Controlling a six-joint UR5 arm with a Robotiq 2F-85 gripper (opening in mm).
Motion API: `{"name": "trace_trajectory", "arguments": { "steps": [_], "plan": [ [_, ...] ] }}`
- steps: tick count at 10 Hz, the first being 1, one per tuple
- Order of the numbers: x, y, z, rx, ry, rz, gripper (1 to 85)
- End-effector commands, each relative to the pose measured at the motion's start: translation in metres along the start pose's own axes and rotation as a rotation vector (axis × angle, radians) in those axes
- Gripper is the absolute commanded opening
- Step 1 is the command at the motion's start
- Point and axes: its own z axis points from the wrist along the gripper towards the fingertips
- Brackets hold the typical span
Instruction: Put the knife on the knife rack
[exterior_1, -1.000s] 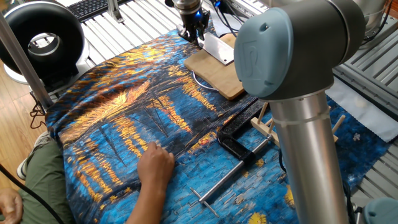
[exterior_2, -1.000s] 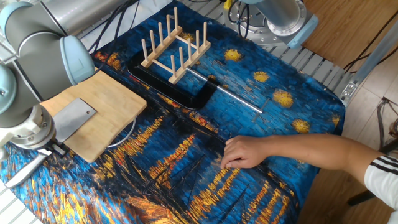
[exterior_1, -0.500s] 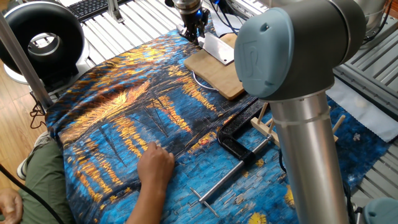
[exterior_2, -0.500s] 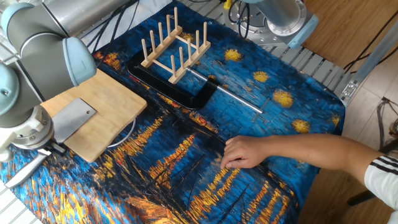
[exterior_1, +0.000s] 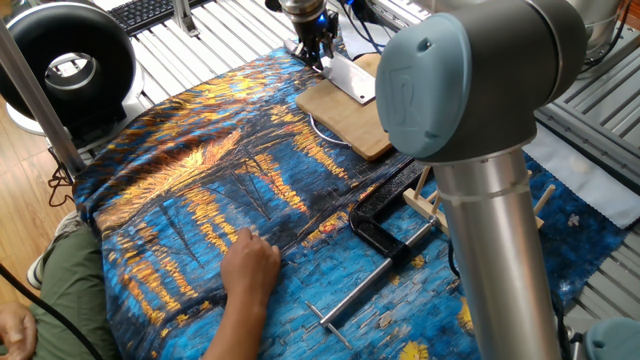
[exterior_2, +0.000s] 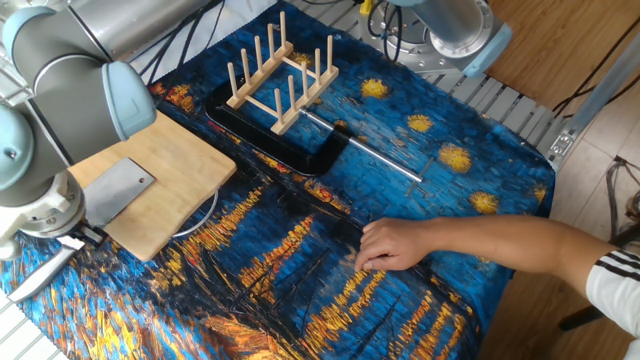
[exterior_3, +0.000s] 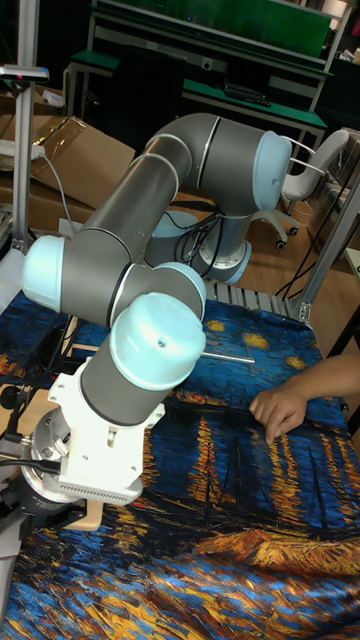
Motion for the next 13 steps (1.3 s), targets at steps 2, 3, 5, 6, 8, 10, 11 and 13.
{"name": "trace_trajectory", "arguments": {
  "steps": [2, 3, 5, 6, 8, 10, 11, 13],
  "plan": [
    [-0.006, 0.017, -0.007, -0.007, 0.007, 0.039, 38.0],
    [-0.007, 0.02, -0.009, -0.002, 0.008, 0.044, 38.0],
    [-0.008, 0.02, -0.008, 0.007, 0.009, 0.044, 38.0],
    [-0.009, 0.019, -0.006, 0.024, 0.011, 0.049, 38.0],
    [-0.009, 0.018, -0.003, 0.042, 0.016, 0.057, 37.7],
    [-0.006, 0.017, -0.002, 0.056, 0.029, 0.063, 37.7],
    [-0.005, 0.017, -0.002, 0.066, 0.033, 0.069, 37.3],
    [-0.006, 0.018, 0.001, 0.064, 0.033, 0.069, 37.3]
  ]
}}
